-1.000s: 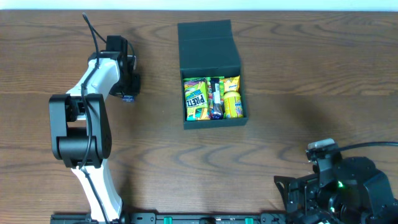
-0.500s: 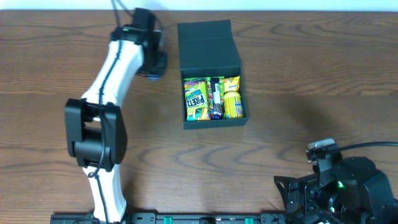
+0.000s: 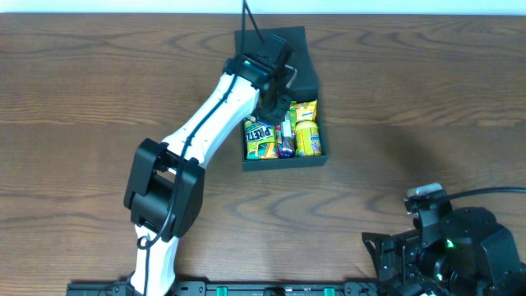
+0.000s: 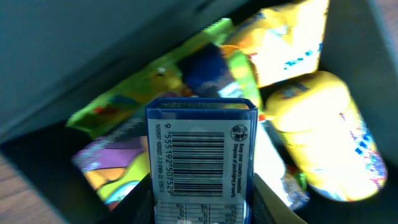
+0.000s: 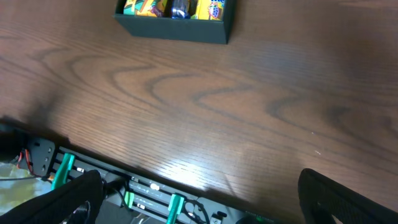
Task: Pack container
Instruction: 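Carry the small blue box into the black box and release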
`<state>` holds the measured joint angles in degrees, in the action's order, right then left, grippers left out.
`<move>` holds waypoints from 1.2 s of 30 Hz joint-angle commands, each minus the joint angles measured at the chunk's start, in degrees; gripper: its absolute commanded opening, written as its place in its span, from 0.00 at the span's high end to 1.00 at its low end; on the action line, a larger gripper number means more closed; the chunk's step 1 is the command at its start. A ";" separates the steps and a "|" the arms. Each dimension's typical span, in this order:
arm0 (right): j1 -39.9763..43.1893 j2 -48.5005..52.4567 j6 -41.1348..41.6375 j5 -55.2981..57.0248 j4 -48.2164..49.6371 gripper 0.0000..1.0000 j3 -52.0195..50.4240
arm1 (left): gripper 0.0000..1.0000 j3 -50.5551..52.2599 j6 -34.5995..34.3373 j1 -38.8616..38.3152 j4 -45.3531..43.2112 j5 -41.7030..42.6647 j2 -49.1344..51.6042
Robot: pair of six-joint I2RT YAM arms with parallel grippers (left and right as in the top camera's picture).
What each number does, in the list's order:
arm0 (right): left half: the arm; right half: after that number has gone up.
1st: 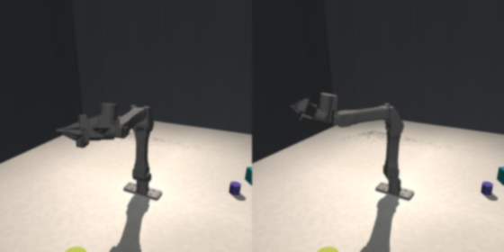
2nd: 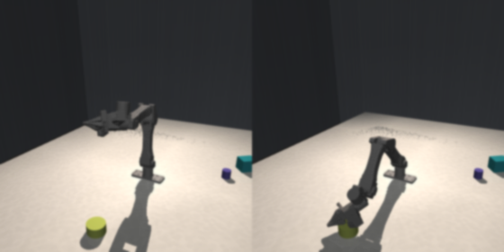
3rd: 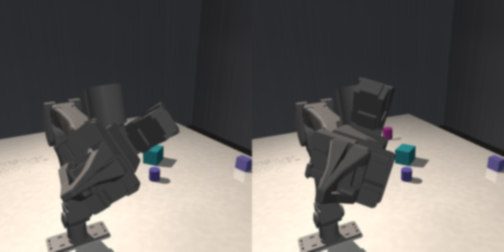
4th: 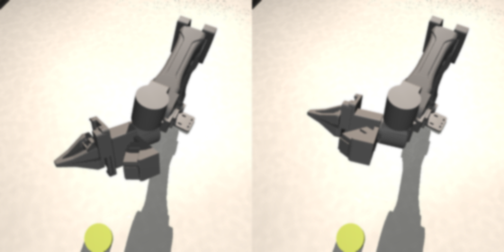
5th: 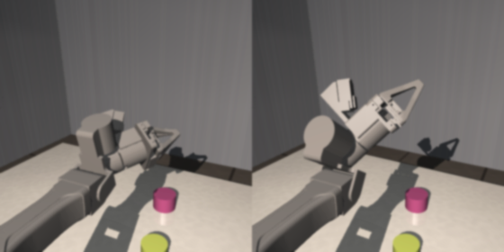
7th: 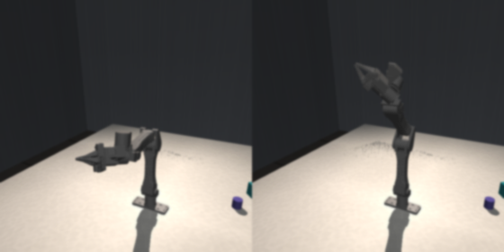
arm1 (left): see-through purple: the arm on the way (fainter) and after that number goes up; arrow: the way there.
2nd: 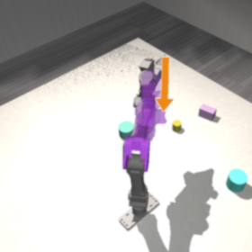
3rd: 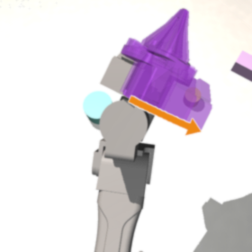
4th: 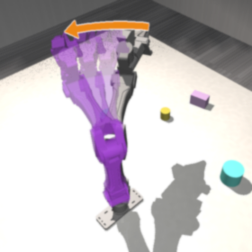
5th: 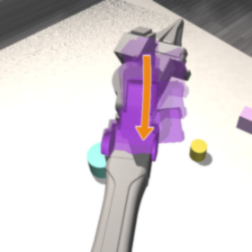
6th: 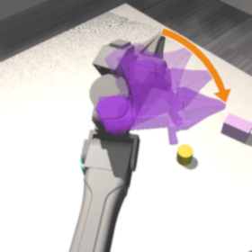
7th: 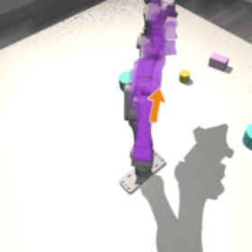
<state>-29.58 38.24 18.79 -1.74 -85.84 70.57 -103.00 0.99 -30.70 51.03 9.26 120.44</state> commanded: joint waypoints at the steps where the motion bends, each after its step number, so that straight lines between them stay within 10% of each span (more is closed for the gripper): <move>1: 0.28 0.00 -0.85 0.22 0.09 0.01 0.61 | 0.94 -1.09 -3.78 -1.73 -0.13 0.94 -1.64; 16: 0.28 0.00 -0.85 0.22 0.09 0.01 0.61 | 0.94 -0.94 -20.79 -4.24 -10.73 20.37 1.42; 36: 0.28 0.00 -0.85 0.22 0.07 0.01 0.61 | 0.94 3.89 -27.19 -2.84 -13.18 21.88 2.78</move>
<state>-29.58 38.24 18.76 -1.74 -85.86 70.57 -99.11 -25.69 -34.20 38.02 30.09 122.61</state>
